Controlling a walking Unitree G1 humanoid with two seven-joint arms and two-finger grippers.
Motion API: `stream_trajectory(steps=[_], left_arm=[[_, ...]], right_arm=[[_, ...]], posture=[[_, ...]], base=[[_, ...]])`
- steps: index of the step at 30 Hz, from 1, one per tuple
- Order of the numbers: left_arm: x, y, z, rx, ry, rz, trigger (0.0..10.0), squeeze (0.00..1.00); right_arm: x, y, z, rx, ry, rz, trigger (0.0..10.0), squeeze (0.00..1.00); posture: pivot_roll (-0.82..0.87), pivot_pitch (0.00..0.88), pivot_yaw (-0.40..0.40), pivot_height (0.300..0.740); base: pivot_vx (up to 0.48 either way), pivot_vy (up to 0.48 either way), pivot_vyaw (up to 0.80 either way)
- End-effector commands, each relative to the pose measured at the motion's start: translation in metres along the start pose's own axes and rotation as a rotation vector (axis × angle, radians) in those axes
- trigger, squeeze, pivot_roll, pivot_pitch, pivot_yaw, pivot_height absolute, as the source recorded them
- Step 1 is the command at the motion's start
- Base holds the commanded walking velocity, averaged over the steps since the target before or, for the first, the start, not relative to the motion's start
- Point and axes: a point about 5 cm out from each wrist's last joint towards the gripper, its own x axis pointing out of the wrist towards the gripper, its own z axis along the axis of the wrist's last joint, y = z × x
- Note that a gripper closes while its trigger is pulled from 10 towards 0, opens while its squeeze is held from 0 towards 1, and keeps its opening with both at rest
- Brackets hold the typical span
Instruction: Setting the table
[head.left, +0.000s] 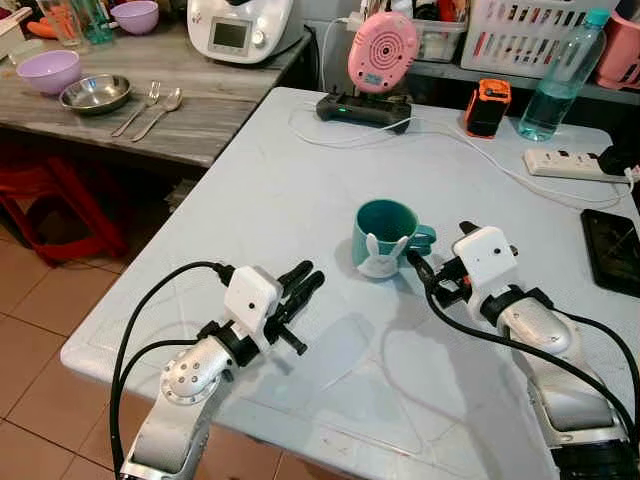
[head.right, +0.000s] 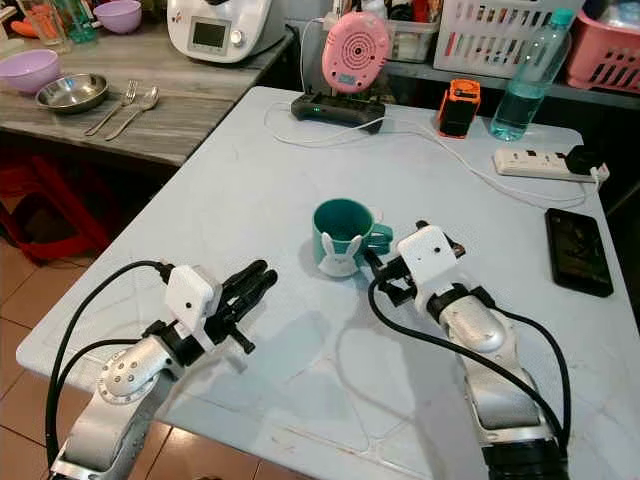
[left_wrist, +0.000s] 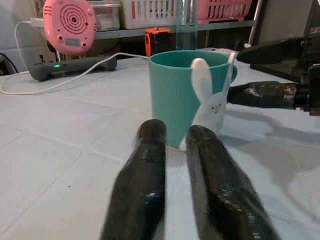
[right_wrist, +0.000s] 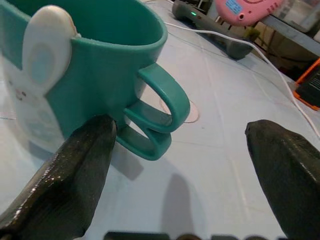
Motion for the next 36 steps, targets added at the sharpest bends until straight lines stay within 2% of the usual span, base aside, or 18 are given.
stream_trajectory(steps=[1, 16, 21, 25, 26, 27, 28, 29, 35, 36], left_arm=[[-0.002, 0.000, 0.003, 0.003, -0.006, -0.012, 10.0, 1.00], [0.000, 0.002, 0.003, 0.007, -0.006, -0.012, 10.0, 1.00], [-0.001, 0.002, 0.003, 0.006, -0.005, -0.011, 10.0, 1.00], [-0.002, 0.003, 0.002, 0.004, -0.001, -0.009, 10.0, 1.00], [-0.001, 0.002, 0.002, 0.004, -0.001, -0.009, 10.0, 1.00], [-0.001, 0.002, 0.002, 0.004, -0.001, -0.009, 10.0, 1.00], [-0.001, 0.002, 0.002, 0.004, -0.001, -0.008, 10.0, 1.00], [0.000, 0.001, 0.002, 0.002, -0.003, -0.008, 10.0, 1.00], [0.000, 0.001, 0.003, 0.001, -0.005, -0.008, 10.0, 1.00], [0.000, 0.001, 0.003, 0.001, -0.005, -0.008, 10.0, 1.00]], right_arm=[[0.000, 0.003, 0.009, 0.000, -0.032, 0.018, 10.0, 1.00], [0.017, 0.019, 0.024, 0.034, -0.094, 0.059, 10.0, 1.00], [0.018, 0.021, 0.026, 0.046, -0.101, 0.062, 10.0, 1.00], [0.012, 0.025, 0.023, 0.099, -0.106, 0.066, 10.0, 1.00], [0.011, 0.025, 0.022, 0.116, -0.101, 0.062, 10.0, 0.55], [0.010, 0.025, 0.021, 0.118, -0.098, 0.061, 10.0, 0.55], [0.010, 0.025, 0.021, 0.122, -0.097, 0.059, 10.0, 0.34], [0.010, 0.025, 0.020, 0.137, -0.093, 0.056, 10.0, 0.03], [0.011, 0.029, 0.019, 0.158, -0.092, 0.060, 9.9, 0.00], [0.011, 0.029, 0.019, 0.162, -0.092, 0.061, 8.7, 0.00]], posture=[[-0.08, 0.114, 0.029, 0.740], [-0.08, 0.107, 0.031, 0.740], [-0.08, 0.107, 0.031, 0.740], [-0.07, 0.112, 0.031, 0.740], [-0.08, 0.115, 0.032, 0.740], [-0.08, 0.115, 0.032, 0.740], [-0.08, 0.115, 0.032, 0.740], [-0.08, 0.115, 0.032, 0.740], [-0.08, 0.115, 0.032, 0.740], [-0.08, 0.117, 0.031, 0.740]], base=[[0.000, 0.000, 0.00], [0.000, 0.000, 0.00], [0.000, 0.000, 0.00], [0.000, 0.000, 0.00], [0.000, 0.000, 0.00], [0.000, 0.000, 0.00], [0.000, 0.000, 0.00], [0.000, 0.000, 0.00], [0.000, 0.000, 0.00], [0.000, 0.000, 0.00]])
